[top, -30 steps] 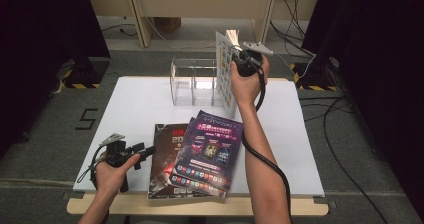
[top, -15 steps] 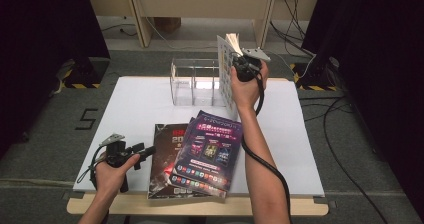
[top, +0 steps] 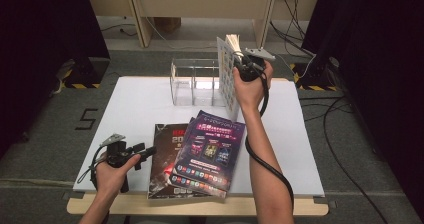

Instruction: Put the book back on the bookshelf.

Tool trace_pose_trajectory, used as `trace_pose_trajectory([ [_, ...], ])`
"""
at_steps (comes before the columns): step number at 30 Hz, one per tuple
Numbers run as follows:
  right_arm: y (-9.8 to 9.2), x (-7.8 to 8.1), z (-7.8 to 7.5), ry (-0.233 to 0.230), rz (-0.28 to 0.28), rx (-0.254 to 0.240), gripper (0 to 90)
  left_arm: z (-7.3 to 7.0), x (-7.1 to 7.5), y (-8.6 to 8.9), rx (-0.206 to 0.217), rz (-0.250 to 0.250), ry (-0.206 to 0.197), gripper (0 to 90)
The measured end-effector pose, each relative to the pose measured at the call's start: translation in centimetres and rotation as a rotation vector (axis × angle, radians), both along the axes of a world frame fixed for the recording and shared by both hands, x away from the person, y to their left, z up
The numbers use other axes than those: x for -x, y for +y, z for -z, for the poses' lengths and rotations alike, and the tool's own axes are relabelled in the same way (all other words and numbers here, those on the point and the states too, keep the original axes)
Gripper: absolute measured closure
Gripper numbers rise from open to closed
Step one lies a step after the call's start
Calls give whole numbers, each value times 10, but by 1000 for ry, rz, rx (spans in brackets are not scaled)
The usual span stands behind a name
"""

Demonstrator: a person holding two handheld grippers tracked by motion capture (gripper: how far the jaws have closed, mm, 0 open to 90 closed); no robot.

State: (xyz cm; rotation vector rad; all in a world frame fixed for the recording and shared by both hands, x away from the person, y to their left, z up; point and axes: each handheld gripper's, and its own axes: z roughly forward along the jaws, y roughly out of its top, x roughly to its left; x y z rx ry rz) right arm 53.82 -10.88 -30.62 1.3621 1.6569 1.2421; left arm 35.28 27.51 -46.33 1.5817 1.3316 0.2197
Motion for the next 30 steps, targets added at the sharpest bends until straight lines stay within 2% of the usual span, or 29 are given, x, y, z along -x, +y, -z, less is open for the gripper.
trace_pose_trajectory([
  [1,0,0,-2,7,-1,-14,691,0,0,0,0,-1,0,357],
  [3,-1,-1,-4,12,-2,-1,685,0,0,0,1,0,0,357],
  [8,-1,-3,-4,36,2,-18,650,0,0,0,-1,4,1,356],
  [16,1,-9,-6,57,2,6,652,0,0,-3,-3,7,0,355],
  [20,3,-11,-5,63,5,9,667,0,0,-2,-7,7,0,355],
  [23,4,-12,-3,68,4,8,711,0,0,-1,-7,7,1,355],
  [28,6,-15,-7,103,6,17,738,1,0,-2,-8,10,3,355],
  [30,6,-16,-7,101,-1,23,740,1,0,-2,-5,10,3,355],
])
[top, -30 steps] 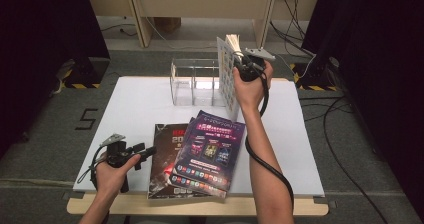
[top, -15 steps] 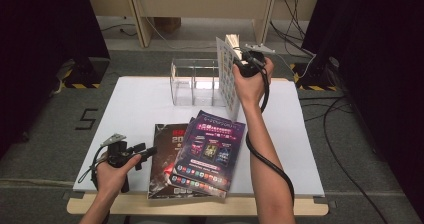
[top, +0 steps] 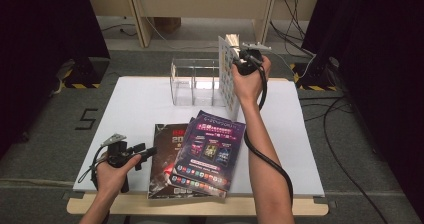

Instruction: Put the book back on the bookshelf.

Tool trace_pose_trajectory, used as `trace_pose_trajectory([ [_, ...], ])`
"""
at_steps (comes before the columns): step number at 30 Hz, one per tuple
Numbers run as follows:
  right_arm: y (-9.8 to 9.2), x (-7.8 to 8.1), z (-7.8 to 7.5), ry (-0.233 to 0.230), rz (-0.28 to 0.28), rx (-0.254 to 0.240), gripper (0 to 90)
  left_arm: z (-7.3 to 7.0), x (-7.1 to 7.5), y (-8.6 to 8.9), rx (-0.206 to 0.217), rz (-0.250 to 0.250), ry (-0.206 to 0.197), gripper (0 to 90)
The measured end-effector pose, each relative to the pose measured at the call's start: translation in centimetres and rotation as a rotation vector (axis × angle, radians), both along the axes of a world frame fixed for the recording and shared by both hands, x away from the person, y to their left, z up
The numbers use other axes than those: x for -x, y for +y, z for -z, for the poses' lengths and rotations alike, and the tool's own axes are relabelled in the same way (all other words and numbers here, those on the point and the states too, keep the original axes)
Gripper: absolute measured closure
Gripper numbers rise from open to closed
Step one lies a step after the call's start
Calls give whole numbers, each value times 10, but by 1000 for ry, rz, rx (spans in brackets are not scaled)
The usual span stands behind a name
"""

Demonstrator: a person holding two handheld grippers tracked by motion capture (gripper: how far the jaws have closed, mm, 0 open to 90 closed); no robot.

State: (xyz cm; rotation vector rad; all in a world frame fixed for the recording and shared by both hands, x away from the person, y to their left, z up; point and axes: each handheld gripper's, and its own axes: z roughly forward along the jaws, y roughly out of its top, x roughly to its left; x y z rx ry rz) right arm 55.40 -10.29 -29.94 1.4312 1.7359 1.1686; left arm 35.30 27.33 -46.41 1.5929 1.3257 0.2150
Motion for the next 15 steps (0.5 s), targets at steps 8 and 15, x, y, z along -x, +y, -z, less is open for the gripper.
trace_pose_trajectory([
  [8,2,2,1,-31,3,0,743,0,-1,3,7,-14,-6,357],
  [15,3,1,-5,-50,-2,-13,744,1,-1,3,7,-9,0,357],
])
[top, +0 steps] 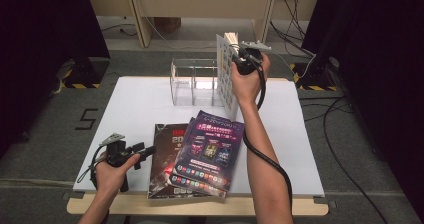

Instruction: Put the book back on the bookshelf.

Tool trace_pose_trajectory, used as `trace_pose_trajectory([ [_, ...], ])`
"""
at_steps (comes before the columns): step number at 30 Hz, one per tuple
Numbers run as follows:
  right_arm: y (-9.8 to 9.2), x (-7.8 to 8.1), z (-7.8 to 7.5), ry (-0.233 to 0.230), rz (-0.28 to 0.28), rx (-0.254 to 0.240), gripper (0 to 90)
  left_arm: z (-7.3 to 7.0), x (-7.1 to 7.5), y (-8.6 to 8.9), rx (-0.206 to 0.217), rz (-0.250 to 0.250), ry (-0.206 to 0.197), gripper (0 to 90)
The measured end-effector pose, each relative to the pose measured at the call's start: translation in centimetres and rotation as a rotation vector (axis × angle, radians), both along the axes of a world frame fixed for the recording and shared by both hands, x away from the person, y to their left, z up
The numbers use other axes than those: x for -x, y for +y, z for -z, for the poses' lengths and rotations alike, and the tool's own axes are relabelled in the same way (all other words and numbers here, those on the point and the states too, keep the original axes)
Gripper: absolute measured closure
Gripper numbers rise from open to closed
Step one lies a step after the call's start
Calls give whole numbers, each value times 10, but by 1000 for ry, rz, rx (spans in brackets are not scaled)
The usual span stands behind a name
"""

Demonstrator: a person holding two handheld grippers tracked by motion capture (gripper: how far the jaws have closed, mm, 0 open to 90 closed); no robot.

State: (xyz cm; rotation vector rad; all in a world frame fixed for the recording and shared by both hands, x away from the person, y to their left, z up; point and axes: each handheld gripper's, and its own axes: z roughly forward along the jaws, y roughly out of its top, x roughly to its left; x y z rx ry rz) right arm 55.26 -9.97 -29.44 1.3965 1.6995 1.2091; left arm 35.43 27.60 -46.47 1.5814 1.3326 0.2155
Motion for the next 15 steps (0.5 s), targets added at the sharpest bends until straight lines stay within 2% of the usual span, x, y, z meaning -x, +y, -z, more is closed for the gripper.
trace_pose_trajectory([
  [4,1,-2,2,18,-2,2,744,0,0,0,-2,1,1,357],
  [15,4,-5,1,-21,10,-7,744,1,-1,1,-4,-2,4,357],
])
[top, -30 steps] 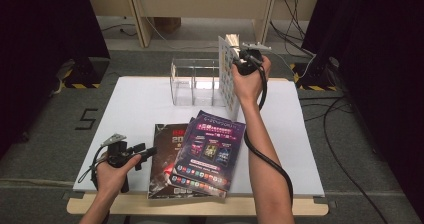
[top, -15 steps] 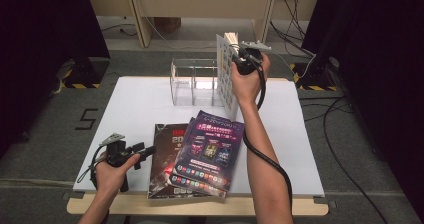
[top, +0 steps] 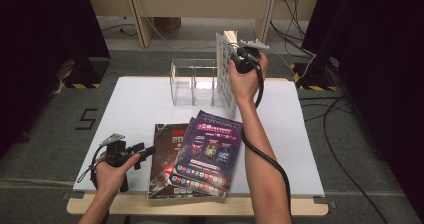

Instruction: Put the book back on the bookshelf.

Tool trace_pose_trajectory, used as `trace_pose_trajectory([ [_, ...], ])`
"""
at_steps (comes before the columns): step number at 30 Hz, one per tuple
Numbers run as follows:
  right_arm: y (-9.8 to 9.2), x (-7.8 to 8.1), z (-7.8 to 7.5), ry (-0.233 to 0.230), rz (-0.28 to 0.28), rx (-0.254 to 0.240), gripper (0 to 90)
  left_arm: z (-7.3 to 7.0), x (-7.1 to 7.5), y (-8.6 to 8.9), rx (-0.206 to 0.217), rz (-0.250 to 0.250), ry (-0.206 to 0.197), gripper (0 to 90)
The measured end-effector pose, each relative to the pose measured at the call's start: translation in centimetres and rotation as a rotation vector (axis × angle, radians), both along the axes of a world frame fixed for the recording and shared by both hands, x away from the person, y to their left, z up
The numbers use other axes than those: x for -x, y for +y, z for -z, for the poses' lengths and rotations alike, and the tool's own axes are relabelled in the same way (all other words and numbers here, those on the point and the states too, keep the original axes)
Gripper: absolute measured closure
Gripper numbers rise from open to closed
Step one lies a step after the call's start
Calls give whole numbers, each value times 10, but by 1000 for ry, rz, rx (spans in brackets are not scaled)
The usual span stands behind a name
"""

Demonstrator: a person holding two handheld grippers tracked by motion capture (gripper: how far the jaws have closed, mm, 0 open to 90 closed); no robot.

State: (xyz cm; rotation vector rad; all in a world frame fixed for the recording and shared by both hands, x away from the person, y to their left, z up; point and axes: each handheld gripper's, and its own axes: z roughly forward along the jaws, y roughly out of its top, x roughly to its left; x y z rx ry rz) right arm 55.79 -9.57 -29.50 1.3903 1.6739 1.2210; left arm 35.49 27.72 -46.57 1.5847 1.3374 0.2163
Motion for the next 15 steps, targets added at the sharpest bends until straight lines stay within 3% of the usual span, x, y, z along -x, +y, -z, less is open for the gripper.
trace_pose_trajectory([
  [15,4,-10,2,-6,12,-13,744,1,0,1,8,-6,-1,356],
])
